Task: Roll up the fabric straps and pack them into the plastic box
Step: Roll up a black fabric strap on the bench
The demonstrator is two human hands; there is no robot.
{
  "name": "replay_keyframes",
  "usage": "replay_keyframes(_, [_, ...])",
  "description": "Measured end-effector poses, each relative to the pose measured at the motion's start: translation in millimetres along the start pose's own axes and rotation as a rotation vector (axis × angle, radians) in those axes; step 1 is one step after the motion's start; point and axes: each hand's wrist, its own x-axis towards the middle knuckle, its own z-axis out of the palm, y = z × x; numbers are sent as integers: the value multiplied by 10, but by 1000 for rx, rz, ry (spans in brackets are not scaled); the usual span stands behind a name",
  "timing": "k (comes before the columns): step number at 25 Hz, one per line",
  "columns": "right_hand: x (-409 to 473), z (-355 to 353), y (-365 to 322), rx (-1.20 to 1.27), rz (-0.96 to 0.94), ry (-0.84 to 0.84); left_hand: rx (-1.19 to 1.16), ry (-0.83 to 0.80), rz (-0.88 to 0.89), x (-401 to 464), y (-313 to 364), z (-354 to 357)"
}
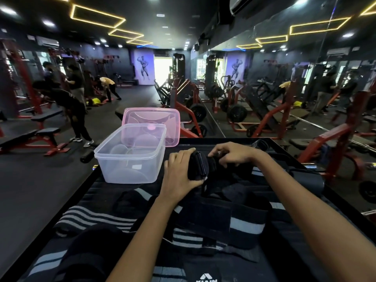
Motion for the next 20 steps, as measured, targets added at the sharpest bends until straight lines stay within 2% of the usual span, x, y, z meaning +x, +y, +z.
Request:
replay_keyframes(2, [-5,-64,174,-108,50,-30,-28,-23,-7,21,-18,-27])
replay_keyframes(5, [-84,-161,381,-139,95,-38,-282,-61,-11,49,-57,-77])
replay_keyframes(8, [-169,-142,488,-76,-33,139,-329,-90,4,56,-43,-84])
replay_keyframes(10, [-217,-118,484,112,-137,261,-364,-117,16,53,-31,-81])
replay_keyframes(12, [-313,-96,424,404,-220,285,-403,-134,12,47,-30,-102])
replay_keyframes(17, [-577,-41,420,981,-325,268,-431,-163,23,53,-55,-166])
replay_keyframes(20, [-657,57,475,1351,-395,158,-473,-189,-11,68,-47,-165])
